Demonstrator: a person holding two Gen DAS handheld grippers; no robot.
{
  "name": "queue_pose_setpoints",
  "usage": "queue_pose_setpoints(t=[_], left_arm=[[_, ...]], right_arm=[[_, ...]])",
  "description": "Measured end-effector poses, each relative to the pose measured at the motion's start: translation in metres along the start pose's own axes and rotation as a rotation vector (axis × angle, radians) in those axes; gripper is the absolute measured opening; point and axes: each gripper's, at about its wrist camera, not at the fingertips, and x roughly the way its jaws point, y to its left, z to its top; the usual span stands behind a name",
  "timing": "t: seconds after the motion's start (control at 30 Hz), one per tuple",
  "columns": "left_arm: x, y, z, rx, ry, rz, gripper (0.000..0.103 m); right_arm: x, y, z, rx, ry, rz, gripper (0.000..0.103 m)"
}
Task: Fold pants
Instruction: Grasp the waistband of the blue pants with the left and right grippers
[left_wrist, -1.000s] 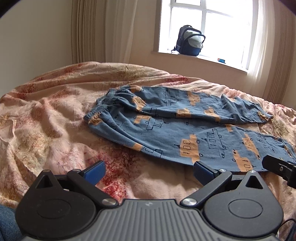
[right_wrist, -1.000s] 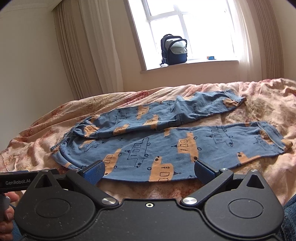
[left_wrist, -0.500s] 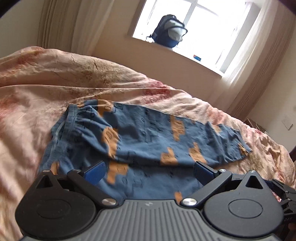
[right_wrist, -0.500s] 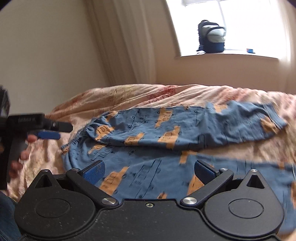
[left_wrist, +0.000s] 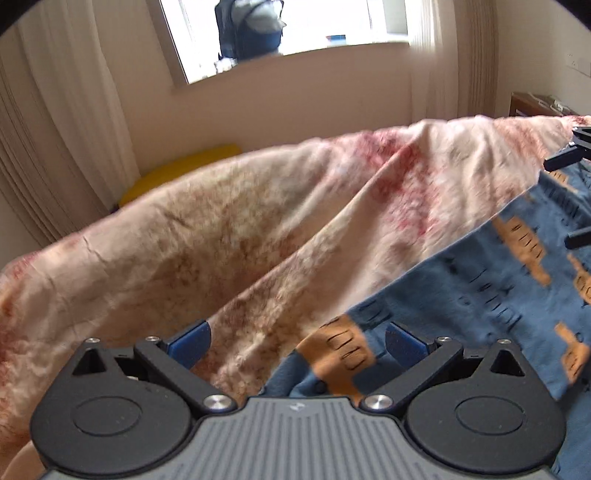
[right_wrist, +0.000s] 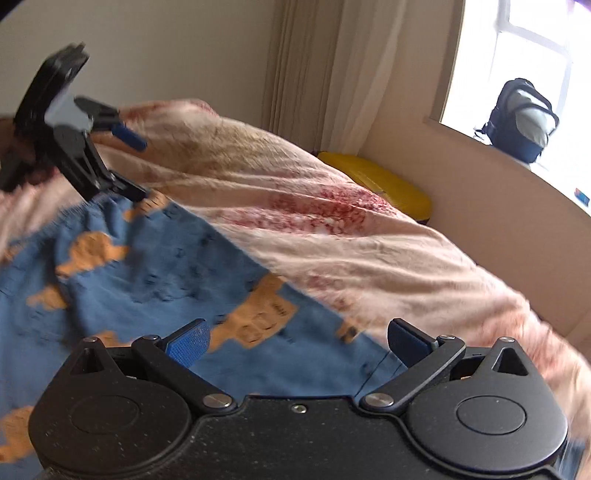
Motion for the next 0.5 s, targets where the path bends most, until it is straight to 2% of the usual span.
queue_pose_setpoints(t=[0.03, 0.13, 0.2, 0.27, 0.33, 0.4, 0.43, 0.47, 0.5], left_arm=[[0.007, 0.003, 0.0, 0.001, 0.025, -0.019, 0.103], [0.016, 0.012, -0.006, 0.026, 0.062, -0.104, 0.102], [0.02, 0.014, -0.009, 0.039, 0.076, -0.132, 0.095], [0.026, 0.019, -0.009, 0.025, 0.106, -0.166, 0.083], [0.031, 0.025, -0.009, -0.003, 0.133, -0.185, 0.077], [0.031, 0.025, -0.006, -0.002, 0.153, -0.188, 0.064], [0.031, 0.024, -0.005, 0.002, 0.162, -0.189, 0.051], [0.03, 0.024, -0.004, 0.0, 0.172, -0.205, 0.032], [0.029, 0.022, -0.003, -0.007, 0.182, -0.218, 0.026]], right_arm=[[0.009, -0.005, 0.002, 0.0, 0.019, 0.02, 0.094], [0.029, -0.018, 0.009, -0.004, 0.064, 0.077, 0.092], [0.037, -0.023, 0.013, -0.026, 0.078, 0.106, 0.088], [0.044, -0.025, 0.018, -0.045, 0.093, 0.111, 0.085], [0.049, -0.029, 0.02, -0.035, 0.107, 0.116, 0.079], [0.051, -0.029, 0.022, -0.029, 0.124, 0.127, 0.072], [0.051, -0.029, 0.022, -0.038, 0.131, 0.13, 0.062], [0.049, -0.027, 0.023, -0.048, 0.136, 0.125, 0.056], [0.048, -0.025, 0.022, -0.056, 0.144, 0.12, 0.043]])
